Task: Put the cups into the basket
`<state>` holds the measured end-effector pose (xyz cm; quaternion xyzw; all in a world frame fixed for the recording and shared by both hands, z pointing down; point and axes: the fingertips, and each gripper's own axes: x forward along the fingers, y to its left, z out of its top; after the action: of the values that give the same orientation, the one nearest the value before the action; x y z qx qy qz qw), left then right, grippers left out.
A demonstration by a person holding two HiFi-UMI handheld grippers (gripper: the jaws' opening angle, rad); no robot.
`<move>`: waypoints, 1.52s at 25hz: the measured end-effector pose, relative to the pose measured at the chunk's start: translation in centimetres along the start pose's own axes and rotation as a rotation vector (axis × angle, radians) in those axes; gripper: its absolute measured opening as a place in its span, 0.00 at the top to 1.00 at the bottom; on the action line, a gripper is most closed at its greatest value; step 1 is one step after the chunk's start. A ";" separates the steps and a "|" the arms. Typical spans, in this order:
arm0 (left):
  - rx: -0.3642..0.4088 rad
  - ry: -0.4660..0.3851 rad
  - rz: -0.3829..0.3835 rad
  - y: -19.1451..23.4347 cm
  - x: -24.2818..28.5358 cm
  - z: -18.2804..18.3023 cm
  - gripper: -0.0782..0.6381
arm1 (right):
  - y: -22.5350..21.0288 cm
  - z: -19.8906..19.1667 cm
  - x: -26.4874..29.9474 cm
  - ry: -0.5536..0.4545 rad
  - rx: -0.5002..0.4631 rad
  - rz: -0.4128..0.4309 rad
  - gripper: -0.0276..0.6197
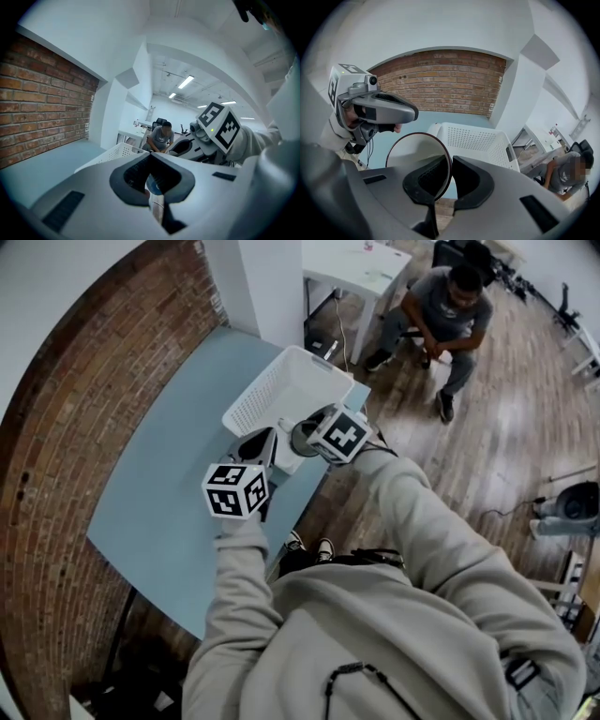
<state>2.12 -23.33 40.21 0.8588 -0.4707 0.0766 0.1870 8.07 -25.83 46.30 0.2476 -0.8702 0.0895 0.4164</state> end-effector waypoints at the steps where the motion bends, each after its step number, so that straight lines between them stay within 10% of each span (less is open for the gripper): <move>1: 0.000 0.001 0.001 0.5 0.2 0.2 0.90 | -0.3 0.2 0.3 -0.002 0.002 0.000 0.89; 38: -0.065 0.012 0.026 12.9 8.8 3.4 0.90 | -4.1 -0.9 18.8 0.312 -0.105 0.200 0.89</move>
<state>-4.04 -37.80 43.05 0.8457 -0.4828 0.0688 0.2168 0.81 -35.70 61.13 0.1209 -0.8188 0.1224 0.5476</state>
